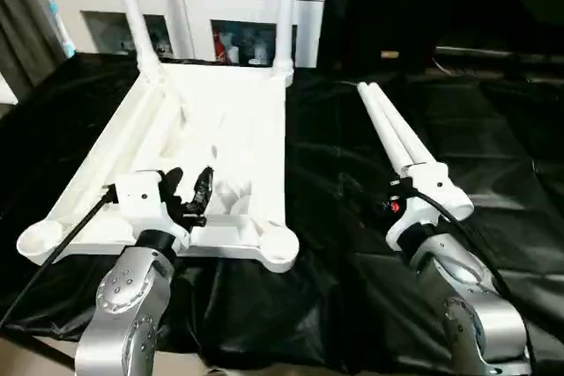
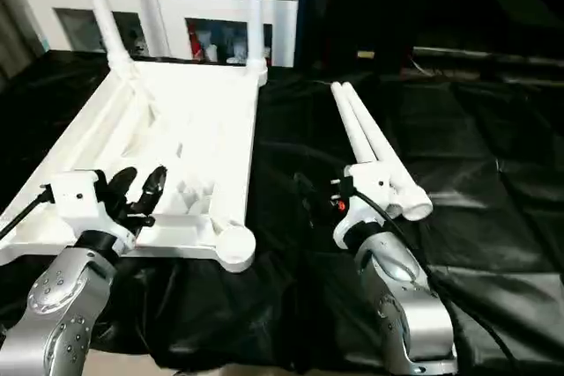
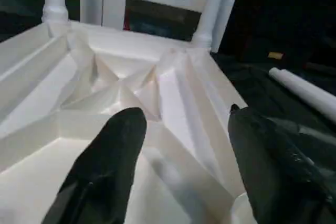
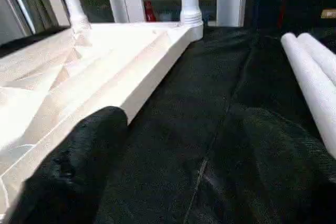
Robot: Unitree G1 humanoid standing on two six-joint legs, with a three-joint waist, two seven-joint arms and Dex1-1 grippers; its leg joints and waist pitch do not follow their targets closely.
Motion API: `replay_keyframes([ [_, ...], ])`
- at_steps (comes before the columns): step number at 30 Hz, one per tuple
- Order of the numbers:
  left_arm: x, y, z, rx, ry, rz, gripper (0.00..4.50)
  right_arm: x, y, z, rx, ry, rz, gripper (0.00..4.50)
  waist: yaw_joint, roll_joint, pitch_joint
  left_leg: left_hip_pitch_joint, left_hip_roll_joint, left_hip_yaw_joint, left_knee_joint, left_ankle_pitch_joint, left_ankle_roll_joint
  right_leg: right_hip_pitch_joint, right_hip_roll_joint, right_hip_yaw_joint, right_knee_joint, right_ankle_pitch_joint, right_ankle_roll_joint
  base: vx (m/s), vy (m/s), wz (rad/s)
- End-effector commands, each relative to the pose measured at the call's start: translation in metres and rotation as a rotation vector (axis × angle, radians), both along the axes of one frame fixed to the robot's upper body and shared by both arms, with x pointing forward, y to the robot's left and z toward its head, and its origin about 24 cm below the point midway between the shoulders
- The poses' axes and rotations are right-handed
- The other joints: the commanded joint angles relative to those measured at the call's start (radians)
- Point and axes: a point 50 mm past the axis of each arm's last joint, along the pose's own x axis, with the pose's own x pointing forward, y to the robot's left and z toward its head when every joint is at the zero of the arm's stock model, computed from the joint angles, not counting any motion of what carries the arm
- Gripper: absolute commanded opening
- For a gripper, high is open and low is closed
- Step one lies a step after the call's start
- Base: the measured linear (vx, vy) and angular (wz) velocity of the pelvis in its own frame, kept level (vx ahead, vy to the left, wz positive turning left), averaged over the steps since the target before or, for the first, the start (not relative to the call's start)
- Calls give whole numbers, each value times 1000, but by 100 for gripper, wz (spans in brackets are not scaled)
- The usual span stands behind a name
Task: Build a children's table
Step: Move to table, then pick table leg
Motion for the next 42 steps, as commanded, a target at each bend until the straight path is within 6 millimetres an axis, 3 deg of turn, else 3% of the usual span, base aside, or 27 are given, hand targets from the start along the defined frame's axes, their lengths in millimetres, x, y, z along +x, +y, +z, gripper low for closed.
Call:
replay_keyframes([
  [1,-2,-4,3,20,-3,-15,328,2,-1,2,-17,6,-9,448,2,3,-52,17,68,-34,-97,-244,-41,22,-63,52,-76,-145,-120,0,0,0],
  [6,-2,-5,3,25,2,-33,363,6,-3,2,-32,14,-16,450,4,4,-53,16,66,-31,-92,-185,-21,30,-64,50,-68,-57,-148,11,0,0],
  [9,-2,-5,4,31,2,-37,384,8,-4,4,-36,14,-21,450,2,-2,-50,17,66,-29,-93,-207,-20,31,-65,52,-73,-107,-147,0,0,0],
  [15,-4,-7,2,43,16,-45,444,11,-5,6,-65,20,-27,450,0,-3,-43,21,67,-31,-99,-275,-43,23,-65,53,-84,-236,-119,0,0,0],
  [19,-1,-8,0,90,25,-39,448,32,-15,5,-163,52,-124,450,-6,2,-38,23,63,-33,-100,-300,-62,16,-61,52,-86,-265,-108,0,0,0],
  [24,3,-9,1,107,23,-52,448,61,-26,15,-230,87,-152,450,-13,-2,-37,24,61,-32,-96,-308,-63,15,-61,52,-87,-279,-112,0,0,0],
  [26,5,-12,3,130,25,-88,448,82,-40,22,-297,141,-197,450,-18,-2,-38,23,58,-32,-94,-289,-63,18,-58,49,-82,-251,-128,0,0,0],
  [27,6,-13,4,139,27,-102,448,88,-44,24,-309,155,-205,450,-16,-2,-40,26,59,-29,-90,-268,-60,16,-59,50,-79,-214,-141,0,0,0],
  [30,6,-15,4,163,30,-141,448,97,-48,26,-316,186,-213,450,-14,-3,-43,20,58,-26,-86,-216,-41,23,-62,50,-73,-149,-164,0,0,0],
  [34,4,-19,8,196,27,-206,448,117,-63,29,-421,286,-246,450,-16,-5,-50,13,56,-20,-73,-83,5,35,-60,45,-51,24,-247,0,0,0],
  [35,4,-18,9,193,27,-202,448,120,-64,29,-427,297,-246,450,-13,-5,-49,13,57,-19,-72,-70,14,36,-61,45,-51,43,-251,0,0,0],
  [39,2,-18,8,192,35,-197,448,125,-66,24,-418,382,-215,450,-12,-9,-47,14,60,-16,-69,-82,54,36,-65,45,-51,19,-284,0,0,0],
  [42,1,-19,8,193,42,-209,448,127,-65,21,-390,432,-176,450,-13,-12,-42,17,65,-14,-72,-113,49,33,-64,44,-56,-29,-291,0,0,0],
])
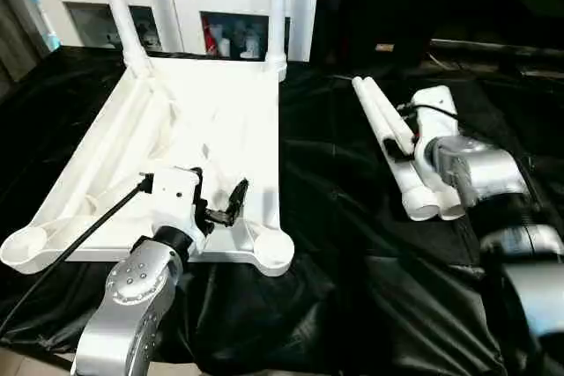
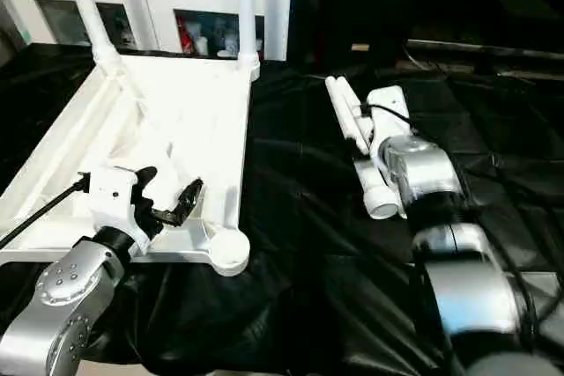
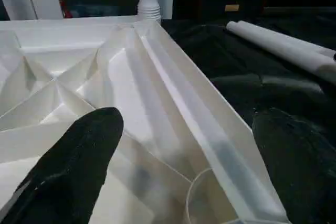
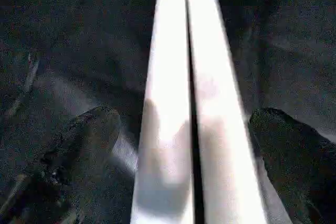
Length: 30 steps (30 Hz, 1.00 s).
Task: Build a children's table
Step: Pick table leg
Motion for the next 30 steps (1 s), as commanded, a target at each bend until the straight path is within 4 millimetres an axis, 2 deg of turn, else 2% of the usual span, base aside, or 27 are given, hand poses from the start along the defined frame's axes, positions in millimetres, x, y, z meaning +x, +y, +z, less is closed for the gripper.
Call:
replay_keyframes([
  [1,-2,-1,2,7,4,-12,448,3,2,2,26,19,22,450,4,-4,-51,22,65,-20,-68,-132,43,39,-67,43,-57,-56,-278,0,0,0],
  [6,-2,-1,2,7,7,-9,448,3,2,0,20,58,44,450,5,-3,-48,23,68,-18,-70,-147,28,37,-66,43,-58,-78,-272,0,0,0],
  [7,-3,-1,1,8,8,-8,448,3,3,-1,24,69,50,450,4,-10,-46,22,68,-15,-70,-141,29,36,-65,43,-58,-76,-268,0,0,0],
  [10,-4,0,1,8,11,-7,448,2,4,-4,26,100,58,450,6,-6,-48,23,70,-13,-68,-129,30,36,-67,44,-56,-67,-273,0,0,0],
  [19,-4,-1,0,13,16,-10,448,-1,1,-10,60,169,32,450,13,-8,-50,22,70,-7,-64,-86,52,34,-64,45,-48,-5,-291,0,0,0],
  [24,-3,-2,1,14,17,-16,448,-4,2,-14,74,219,51,450,15,-8,-48,22,71,-7,-65,-105,51,32,-64,45,-50,-28,-291,0,0,0],
  [26,-3,-2,1,15,18,-20,450,-4,3,-14,89,226,53,417,15,-7,-47,23,72,-7,-65,-114,48,32,-65,46,-51,-39,-292,0,0,0],
  [28,-3,-2,1,19,18,-23,450,-5,4,-15,94,236,58,417,16,-7,-48,23,72,-7,-65,-109,45,32,-65,46,-50,-32,-292,0,0,0],
  [30,-4,-2,1,21,18,-24,450,-6,4,-16,97,246,55,382,18,-6,-48,23,72,-7,-65,-108,43,31,-65,46,-49,-27,-293,0,0,0],
])
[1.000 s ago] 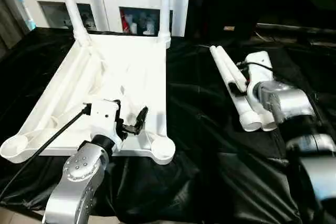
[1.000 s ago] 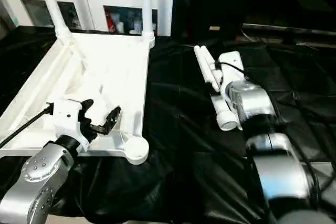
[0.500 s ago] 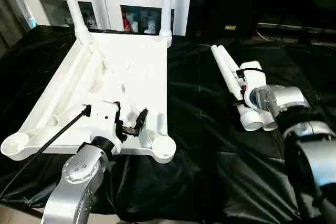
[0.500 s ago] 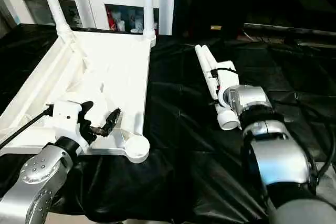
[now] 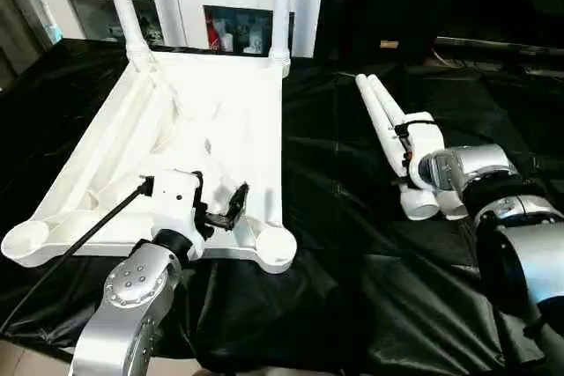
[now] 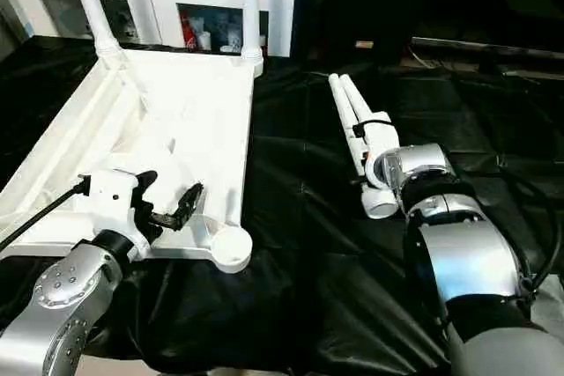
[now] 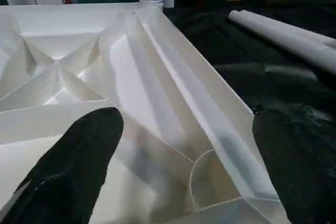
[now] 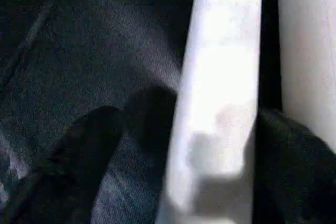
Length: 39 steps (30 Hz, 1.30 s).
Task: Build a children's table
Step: Pick table leg
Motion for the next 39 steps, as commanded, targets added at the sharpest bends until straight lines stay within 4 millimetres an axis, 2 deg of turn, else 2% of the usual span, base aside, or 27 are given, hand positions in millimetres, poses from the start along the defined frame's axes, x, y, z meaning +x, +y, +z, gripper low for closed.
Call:
replay_keyframes([
  [1,-1,-1,3,15,-5,-17,450,0,3,2,9,22,-1,374,2,3,-58,26,64,-25,-67,-107,42,41,-65,41,-53,-22,-294,0,0,0],
  [6,-1,-1,3,16,-4,-18,450,-3,4,-3,13,53,9,352,4,4,-57,26,65,-25,-67,-111,40,41,-66,41,-53,-26,-296,0,0,0],
  [11,-2,-1,3,16,-4,-22,450,-5,3,-9,13,67,-7,306,4,4,-56,27,65,-25,-69,-129,27,40,-66,41,-55,-44,-290,0,0,0],
  [13,-2,-1,3,18,-3,-24,450,-6,2,-9,21,64,-22,274,4,5,-57,27,64,-25,-69,-126,25,40,-66,41,-54,-36,-289,0,0,0],
  [17,-1,-1,3,22,-4,-24,450,-5,2,-10,57,53,-43,249,5,6,-58,26,63,-25,-68,-121,28,41,-66,41,-53,-25,-292,0,0,0],
  [18,-1,0,4,25,-6,-24,450,-5,2,-10,64,49,-46,238,7,10,-59,27,63,-27,-68,-124,27,42,-67,40,-52,-26,-292,0,0,0],
  [20,0,1,4,29,-7,-28,450,-5,2,-10,80,39,-60,230,6,7,-59,27,63,-26,-68,-125,29,41,-66,40,-52,-20,-293,0,0,0],
  [21,0,1,4,29,-7,-28,450,-5,2,-10,81,39,-61,217,6,8,-59,27,64,-26,-68,-126,28,41,-66,40,-53,-22,-294,0,0,0],
  [22,0,1,5,38,-9,-36,450,-5,3,-10,105,29,-73,208,8,16,-60,28,63,-27,-68,-127,25,42,-67,40,-51,-23,-295,0,0,0],
  [23,1,1,6,46,-13,-34,450,-4,3,-9,116,19,-74,200,7,12,-60,27,63,-26,-68,-131,23,41,-66,40,-53,-21,-295,0,0,0],
  [27,5,1,10,15,-13,-47,450,1,7,-2,209,-46,-74,190,9,12,-61,27,63,-26,-68,-134,20,42,-67,41,-51,-15,-298,0,0,0],
  [28,6,1,11,5,-12,-54,450,2,8,-1,226,-56,-75,189,11,24,-63,30,63,-26,-68,-145,11,41,-65,39,-52,-13,-300,0,0,0],
  [29,8,1,13,-5,-16,-62,450,3,8,1,246,-73,-76,189,10,19,-62,27,63,-27,-68,-149,10,42,-64,39,-50,-12,-302,0,0,0],
  [34,17,-1,21,-58,-44,-65,450,3,8,3,338,-117,-81,188,18,27,-66,26,61,-27,-62,-147,14,46,-68,40,-47,-8,-316,0,0,0],
  [35,18,-2,22,-65,-48,-66,450,3,9,2,349,-119,-80,188,19,24,-66,24,60,-26,-61,-142,19,46,-68,40,-48,-12,-315,0,0,0],
  [36,20,-2,23,-74,-51,-66,450,3,9,2,359,-127,-78,188,21,30,-68,23,59,-27,-61,-137,22,48,-70,40,-47,-17,-314,0,0,0],
  [37,24,-5,28,-122,-61,-66,450,4,11,4,425,-187,-48,188,24,29,-67,26,59,-24,-60,-149,23,46,-70,41,-52,-32,-308,0,0,0],
  [38,29,-9,33,-191,-63,-75,450,5,14,10,514,-292,0,188,23,27,-70,25,61,-25,-59,-144,23,49,-71,42,-50,-26,-309,0,0,0],
  [39,31,-12,36,-227,-61,-83,450,5,15,14,557,-350,27,188,33,27,-72,26,63,-23,-56,-136,25,49,-75,44,-48,-4,-306,0,0,0],
])
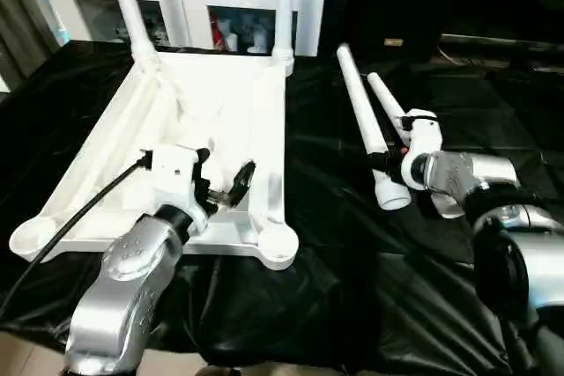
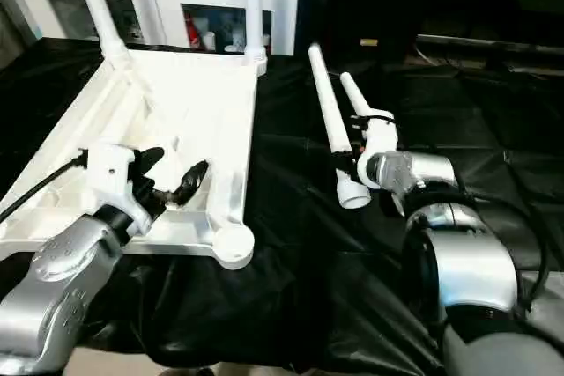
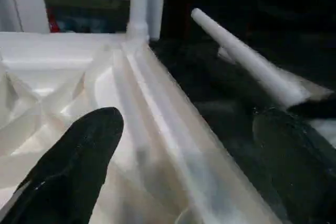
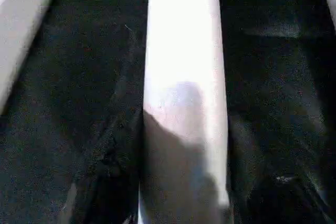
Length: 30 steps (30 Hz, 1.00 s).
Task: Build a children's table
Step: Pick table leg
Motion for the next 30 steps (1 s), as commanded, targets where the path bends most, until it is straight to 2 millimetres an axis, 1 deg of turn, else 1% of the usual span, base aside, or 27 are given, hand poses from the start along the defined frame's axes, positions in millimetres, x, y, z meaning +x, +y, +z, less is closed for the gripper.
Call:
replay_keyframes([
  [1,5,-4,7,-77,9,-23,450,5,6,20,112,-192,48,188,5,8,-82,24,63,-25,-64,-130,28,50,-74,43,-58,9,-305,0,0,0],
  [2,8,-6,8,-117,24,-38,450,4,6,22,131,-229,63,188,6,4,-84,21,61,-26,-62,-108,41,51,-71,41,-53,32,-308,0,0,0],
  [3,8,-7,8,-128,31,-43,450,3,7,22,145,-235,71,188,6,3,-84,21,60,-26,-62,-99,46,52,-70,41,-52,39,-310,0,0,0],
  [4,13,-14,10,-184,65,-77,450,-3,9,24,241,-272,115,188,11,3,-84,22,58,-23,-59,-96,60,52,-68,42,-55,30,-311,0,0,0],
  [6,16,-21,11,-261,105,-126,450,-10,12,28,322,-318,159,188,14,4,-86,22,62,-27,-60,-94,67,50,-68,40,-55,14,-306,0,0,0],
  [7,19,-29,14,-339,139,-178,450,-19,16,31,382,-365,221,188,13,1,-85,21,59,-24,-60,-93,66,51,-65,40,-55,10,-303,0,0,0],
  [8,20,-32,16,-376,147,-200,450,-24,18,31,397,-381,251,188,20,4,-86,24,61,-25,-59,-97,64,49,-67,41,-58,-1,-296,0,0,0],
  [9,25,-42,23,-469,162,-261,450,-38,25,32,439,-417,344,188,23,6,-82,25,56,-22,-58,-95,66,49,-60,43,-64,-1,-279,0,0,0],
  [10,29,-48,29,-518,161,-293,450,-48,31,33,467,-437,409,188,28,6,-88,25,64,-29,-60,-98,67,48,-67,42,-60,4,-286,0,0,0],
  [11,29,-48,29,-518,161,-293,450,-48,31,33,467,-437,409,188,28,2,-85,19,58,-27,-62,-88,70,53,-65,40,-62,2,-275,0,0,0],
  [12,31,-50,31,-532,165,-308,450,-53,34,33,486,-444,441,188,29,2,-87,21,61,-30,-62,-97,70,49,-70,40,-62,-14,-281,0,0,0],
  [13,32,-53,33,-545,173,-322,450,-57,37,34,505,-446,468,188,26,0,-86,19,60,-31,-63,-110,65,52,-73,40,-68,-57,-274,0,0,0],
  [14,35,-56,35,-549,177,-343,450,-63,41,36,525,-454,513,188,25,0,-83,19,59,-30,-64,-117,61,51,-72,41,-73,-78,-267,0,0,0],
  [15,36,-58,36,-549,179,-356,450,-67,44,37,536,-458,542,188,27,2,-84,23,60,-31,-64,-125,54,49,-73,43,-74,-107,-252,0,0,0],
  [16,38,-61,37,-546,185,-369,450,-72,47,38,549,-454,577,188,25,0,-82,20,59,-33,-67,-130,50,50,-72,42,-78,-132,-236,0,0,0],
  [18,40,-63,38,-552,204,-387,450,-80,53,39,556,-446,618,188,25,1,-82,22,59,-34,-68,-133,41,48,-72,43,-82,-155,-215,0,0,0],
  [19,40,-64,39,-563,210,-396,450,-82,54,39,558,-440,628,188,25,1,-82,22,59,-34,-68,-129,37,48,-72,43,-81,-155,-211,0,0,0],
  [20,41,-65,40,-578,217,-407,450,-85,56,39,558,-432,637,188,27,3,-82,22,58,-34,-69,-129,29,47,-73,43,-83,-161,-216,0,0,0],
  [21,40,-67,40,-577,221,-423,450,-85,58,38,547,-428,642,188,26,1,-83,20,58,-35,-69,-125,24,48,-72,42,-79,-149,-217,0,0,0],
  [22,39,-68,40,-574,224,-432,450,-86,59,38,543,-425,648,188,25,0,-82,18,59,-36,-70,-128,23,48,-73,42,-80,-153,-216,0,0,0],
  [24,37,-71,38,-565,233,-444,450,-88,61,38,541,-420,665,188,26,1,-82,20,59,-35,-69,-128,21,47,-74,43,-81,-160,-213,0,0,0],
  [26,37,-72,35,-523,224,-428,450,-90,65,38,538,-412,681,188,26,-4,-83,19,60,-35,-69,-118,25,47,-73,43,-81,-153,-205,0,0,0],
  [28,38,-71,35,-530,218,-417,421,-90,66,38,534,-410,682,188,27,-2,-82,19,59,-35,-69,-118,24,46,-75,44,-82,-159,-202,0,0,0],
  [30,40,-68,35,-542,214,-394,414,-89,68,37,525,-406,672,188,27,-2,-83,19,59,-35,-69,-114,20,47,-75,44,-82,-153,-204,0,0,0],
])
